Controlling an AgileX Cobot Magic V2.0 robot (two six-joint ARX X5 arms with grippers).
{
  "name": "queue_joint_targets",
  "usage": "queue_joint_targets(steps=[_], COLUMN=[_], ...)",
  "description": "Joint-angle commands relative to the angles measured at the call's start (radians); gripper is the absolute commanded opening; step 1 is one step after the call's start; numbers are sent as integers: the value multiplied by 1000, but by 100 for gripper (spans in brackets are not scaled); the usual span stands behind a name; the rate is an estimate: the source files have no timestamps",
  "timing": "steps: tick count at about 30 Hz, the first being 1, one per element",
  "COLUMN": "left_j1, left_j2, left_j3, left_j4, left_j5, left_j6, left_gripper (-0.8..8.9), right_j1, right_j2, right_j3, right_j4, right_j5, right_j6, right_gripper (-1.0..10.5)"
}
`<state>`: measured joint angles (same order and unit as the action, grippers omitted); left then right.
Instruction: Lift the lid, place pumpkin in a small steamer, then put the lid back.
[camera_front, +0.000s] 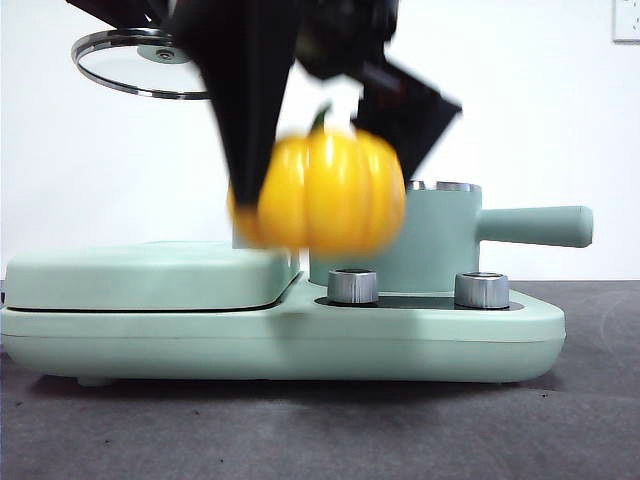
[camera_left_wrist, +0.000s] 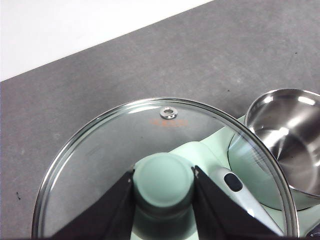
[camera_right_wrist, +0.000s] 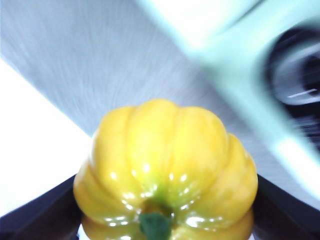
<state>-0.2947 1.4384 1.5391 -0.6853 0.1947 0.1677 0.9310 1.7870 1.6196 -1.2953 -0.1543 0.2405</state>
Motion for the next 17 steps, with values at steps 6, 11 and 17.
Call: queue_joint_targets(steps=[6,11,17], left_j1=[-1,-1,-1], left_j2=[-10,-10,-10], left_j3=[26,26,26], left_j4=[27,27,27], left_j5=[4,4,4], left_j6=[-10,-22,-23], left_gripper=[53,53,53], right_j1=[-170,-294,-377], right_j2=[18,48,162], right_j3=[241,320,447], right_j4=[-64,-64,-82], right_j5=[33,32,32], right_j6=[-78,-121,-163], right_gripper=[317,317,317])
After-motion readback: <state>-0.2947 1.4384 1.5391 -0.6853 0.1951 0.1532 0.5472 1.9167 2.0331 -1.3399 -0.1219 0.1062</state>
